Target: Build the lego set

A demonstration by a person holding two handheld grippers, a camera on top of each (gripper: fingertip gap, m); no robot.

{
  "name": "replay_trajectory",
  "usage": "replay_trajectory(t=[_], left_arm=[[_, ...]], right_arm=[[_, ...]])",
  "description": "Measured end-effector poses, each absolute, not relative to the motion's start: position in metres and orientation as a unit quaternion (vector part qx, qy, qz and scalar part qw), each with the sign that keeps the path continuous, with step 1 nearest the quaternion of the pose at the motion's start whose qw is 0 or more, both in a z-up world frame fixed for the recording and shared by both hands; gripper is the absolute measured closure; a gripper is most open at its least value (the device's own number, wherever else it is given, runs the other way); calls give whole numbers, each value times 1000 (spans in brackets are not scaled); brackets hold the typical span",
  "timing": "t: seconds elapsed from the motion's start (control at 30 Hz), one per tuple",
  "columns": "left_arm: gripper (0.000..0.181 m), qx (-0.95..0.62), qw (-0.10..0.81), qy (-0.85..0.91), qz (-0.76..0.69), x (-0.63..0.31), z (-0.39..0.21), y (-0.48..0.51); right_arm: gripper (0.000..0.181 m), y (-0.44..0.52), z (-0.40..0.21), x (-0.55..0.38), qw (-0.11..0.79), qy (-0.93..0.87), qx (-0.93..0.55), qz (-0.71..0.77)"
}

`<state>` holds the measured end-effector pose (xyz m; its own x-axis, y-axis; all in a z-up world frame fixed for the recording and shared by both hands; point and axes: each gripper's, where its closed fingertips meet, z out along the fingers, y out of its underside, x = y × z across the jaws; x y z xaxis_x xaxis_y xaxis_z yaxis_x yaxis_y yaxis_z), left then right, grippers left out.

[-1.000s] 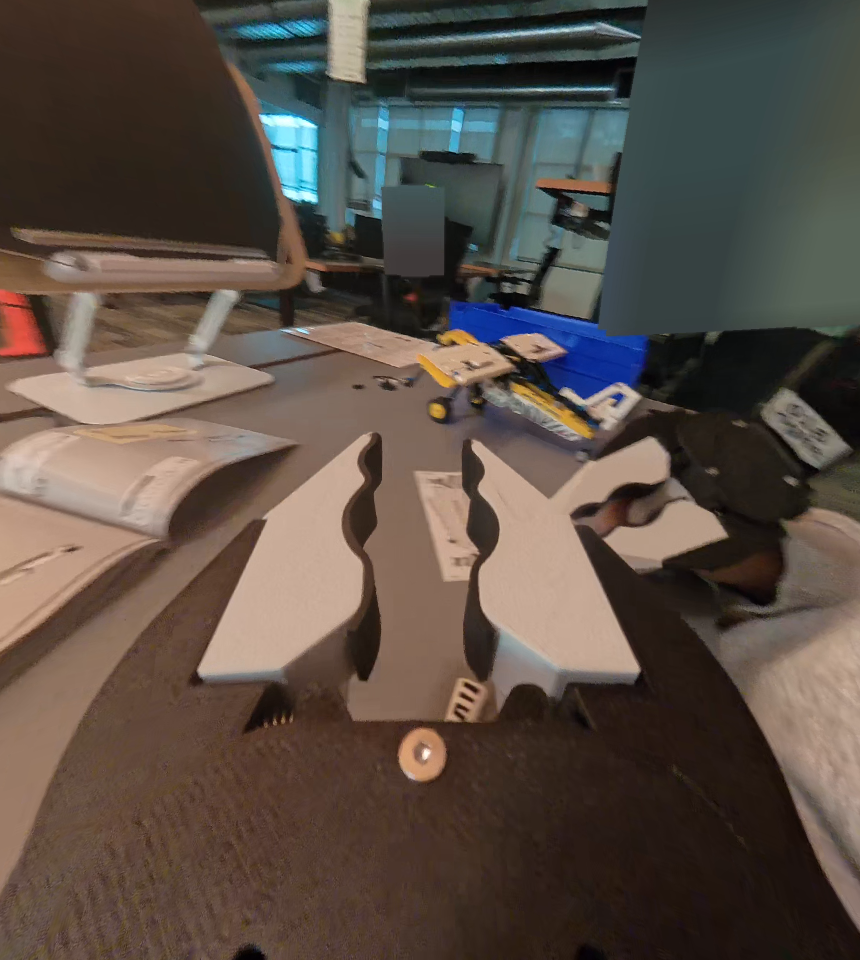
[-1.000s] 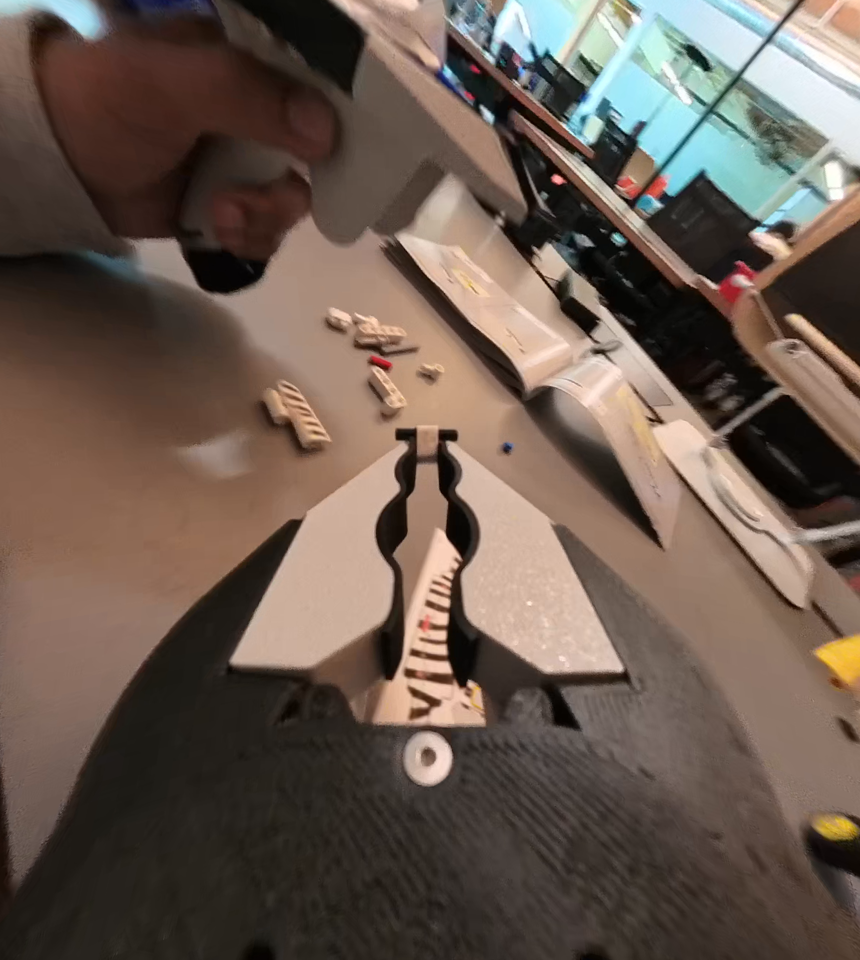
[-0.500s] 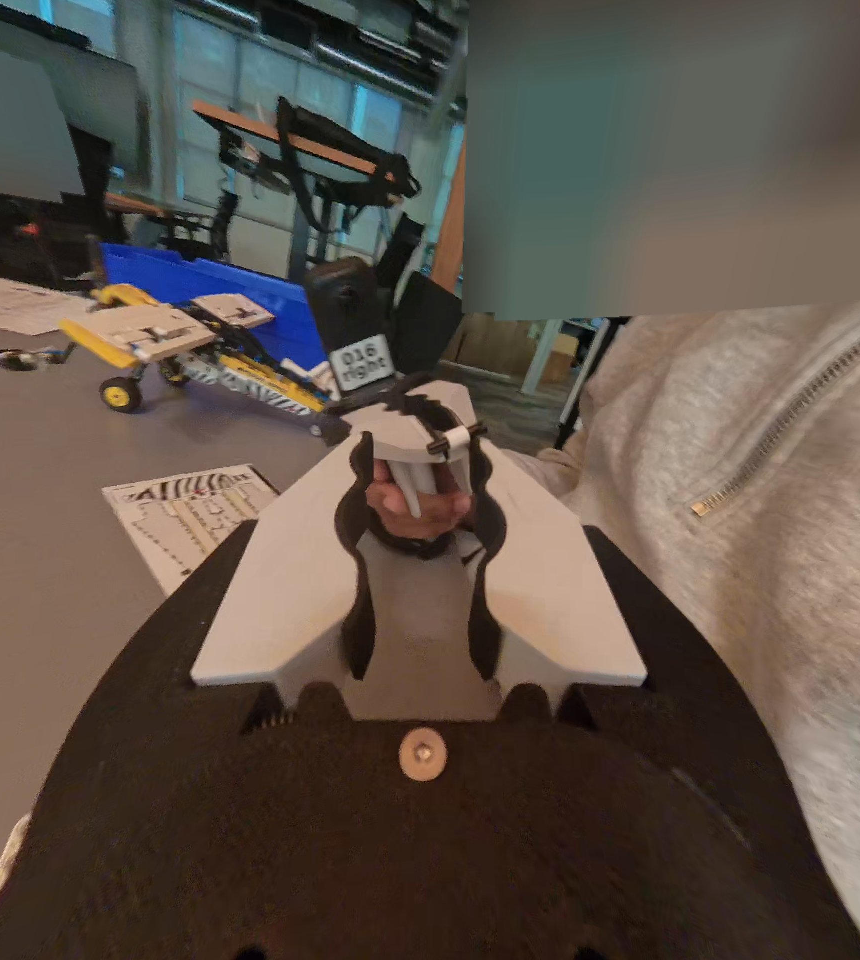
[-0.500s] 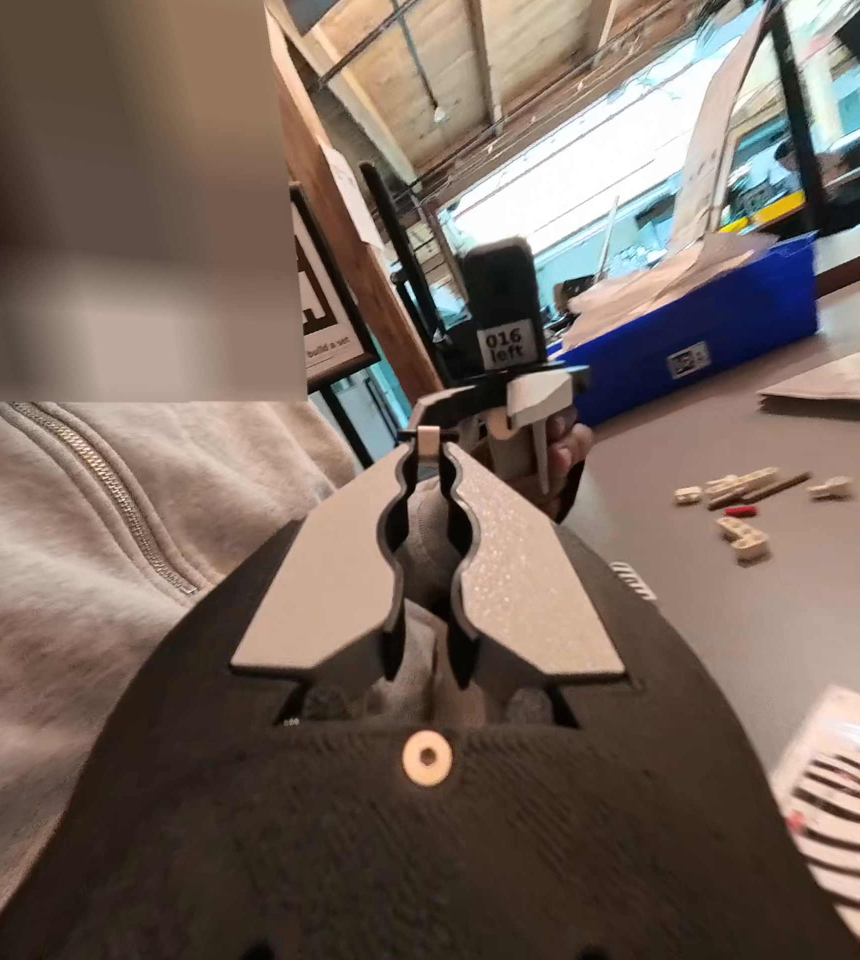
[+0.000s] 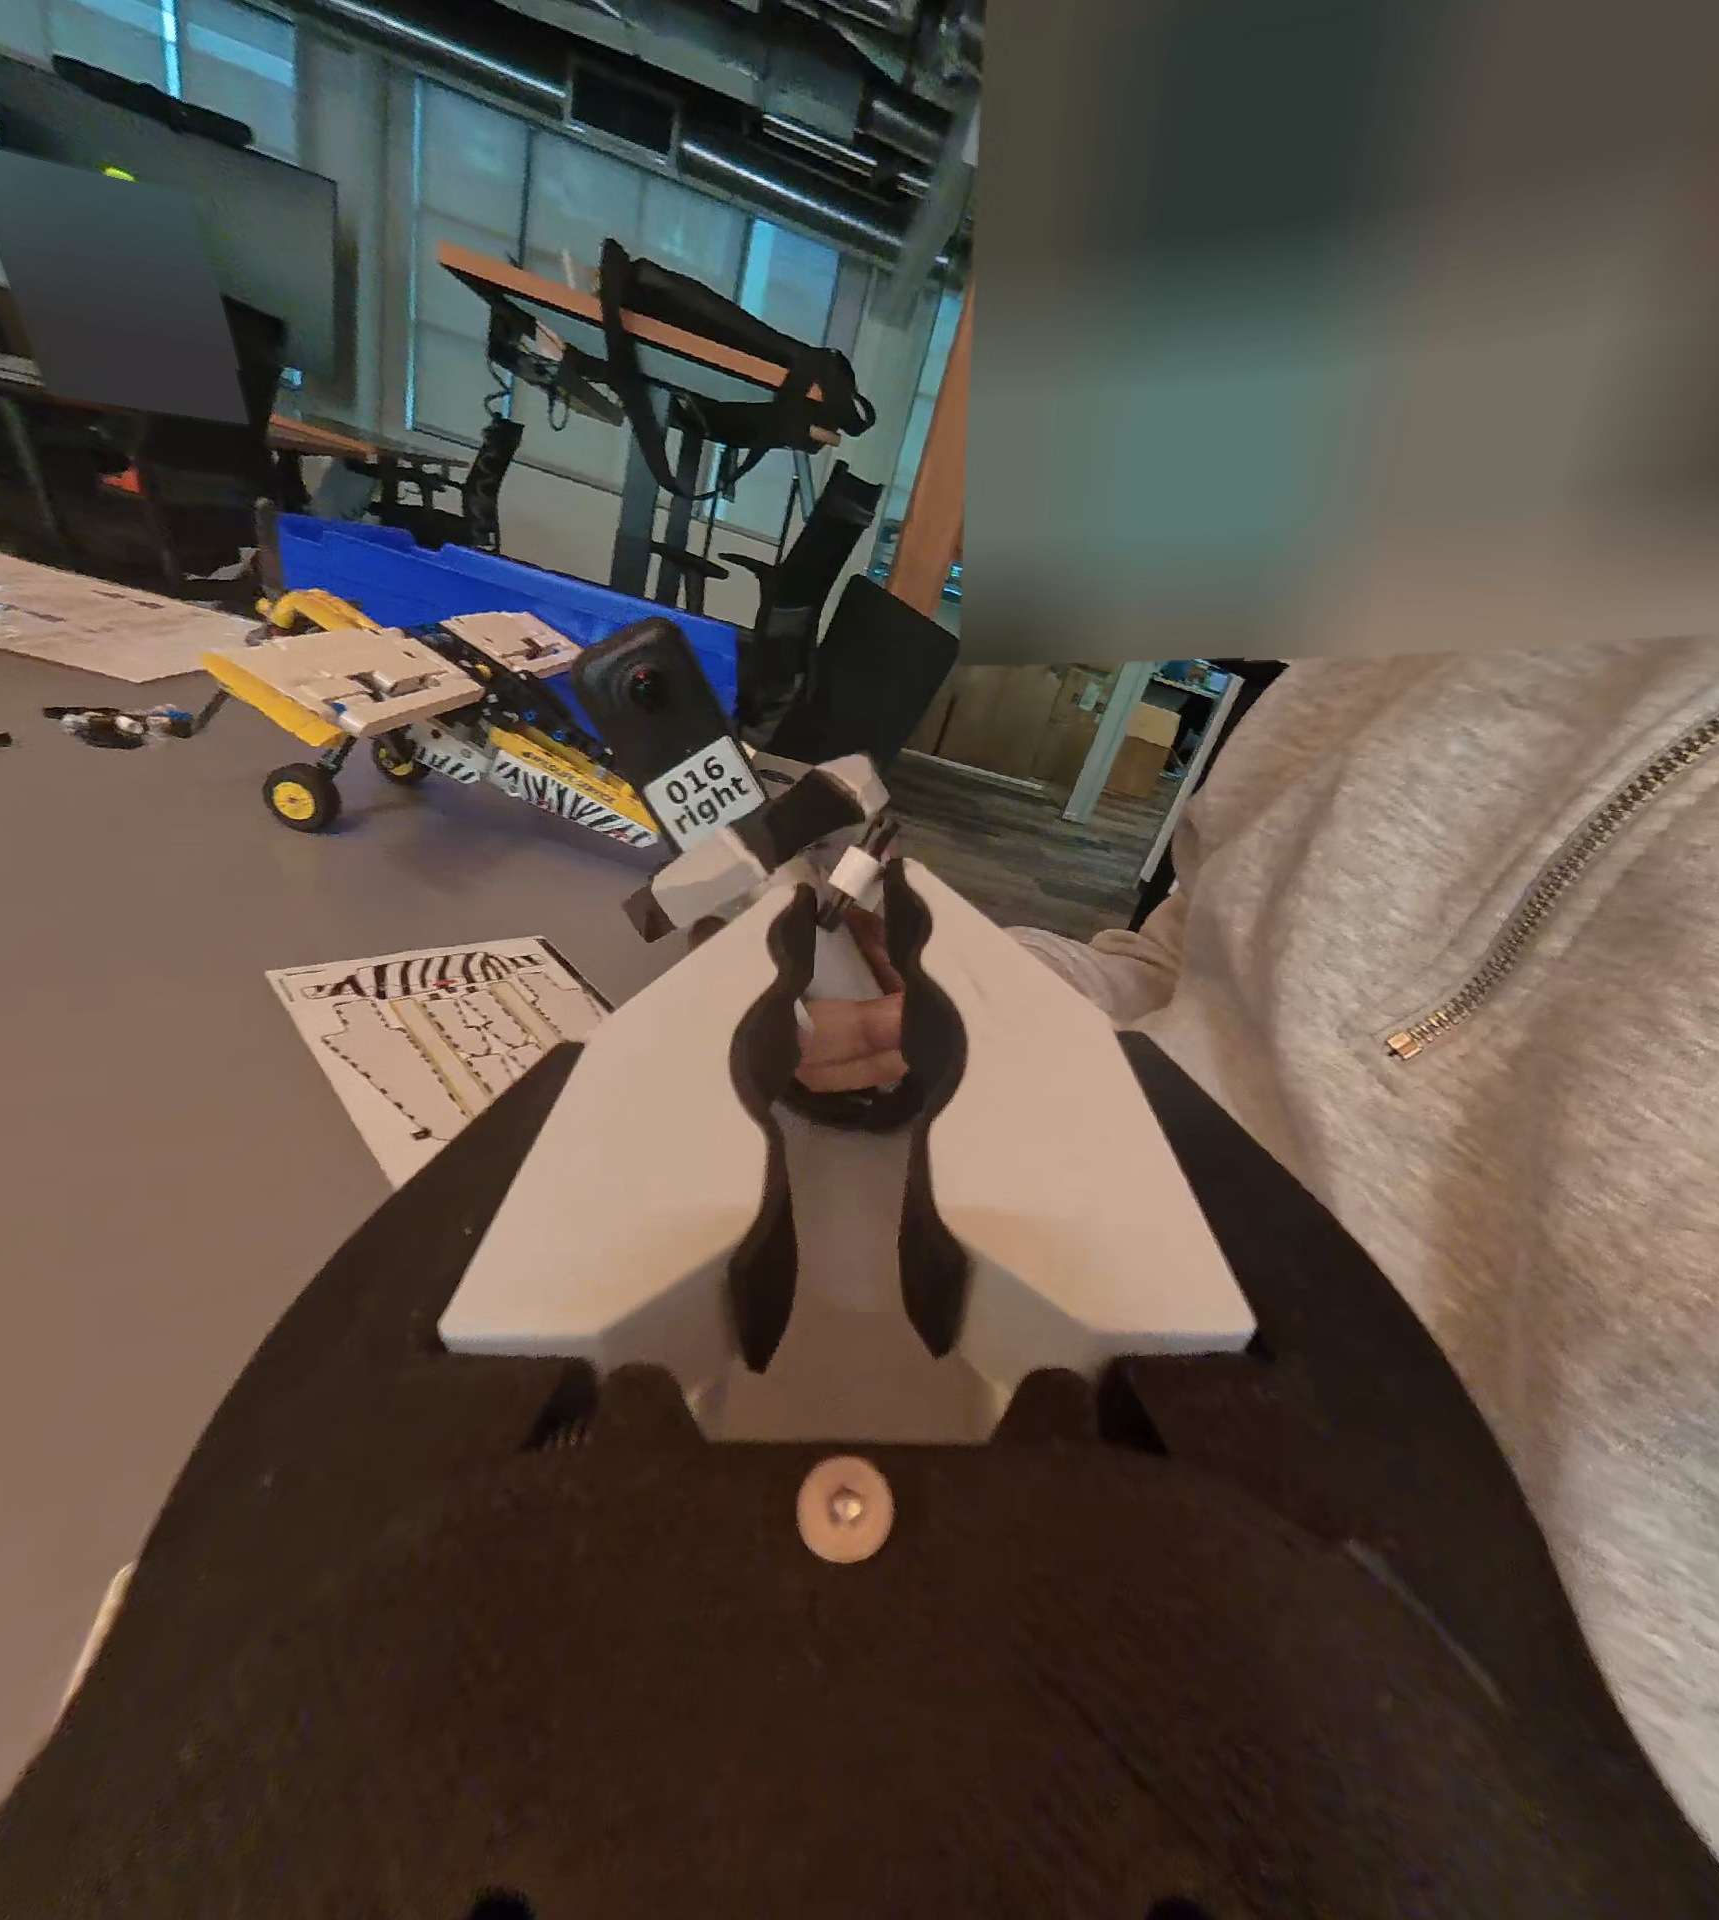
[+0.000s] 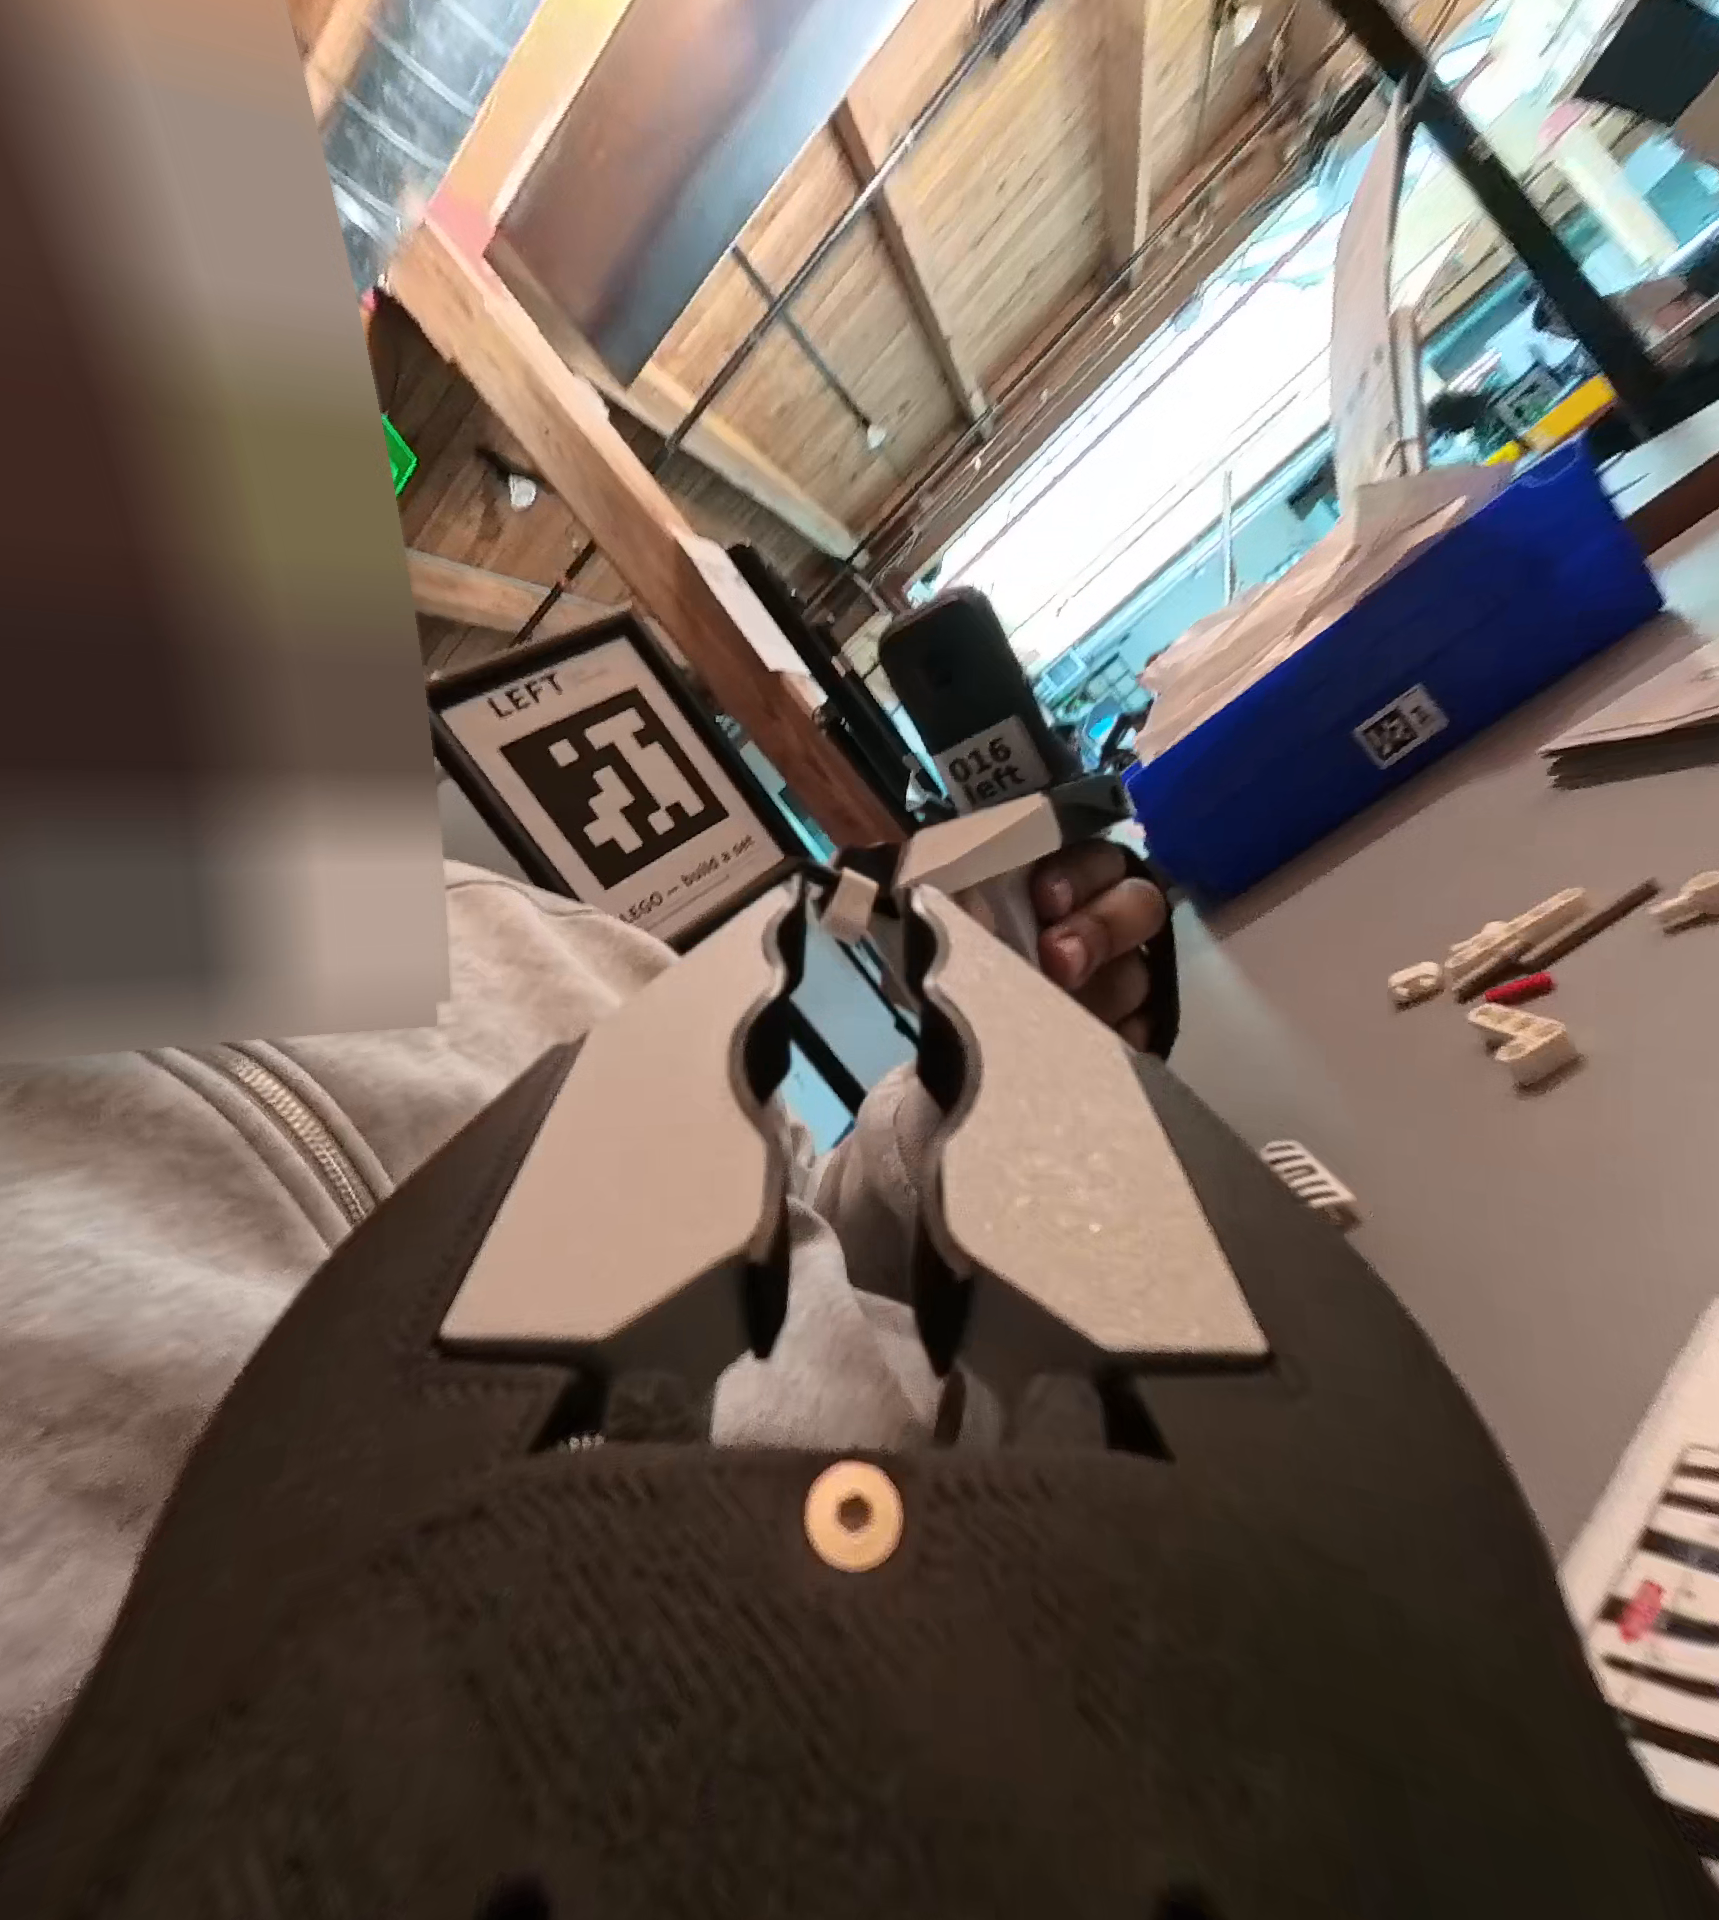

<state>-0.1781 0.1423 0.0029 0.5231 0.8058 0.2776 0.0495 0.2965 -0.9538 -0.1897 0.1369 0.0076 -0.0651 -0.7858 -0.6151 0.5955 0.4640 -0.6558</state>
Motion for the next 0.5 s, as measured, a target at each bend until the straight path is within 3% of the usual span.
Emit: replay_trajectory(t=[0.23,0.5], left_arm=[[176,-490,670,-458,319,-180,-1,112],[176,-485,568,-508,429,-181,-10,82]], right_arm=[[161,130,7,-199,659,527,-71,-532],[162,132,10,-222,614,523,-44,-589]])
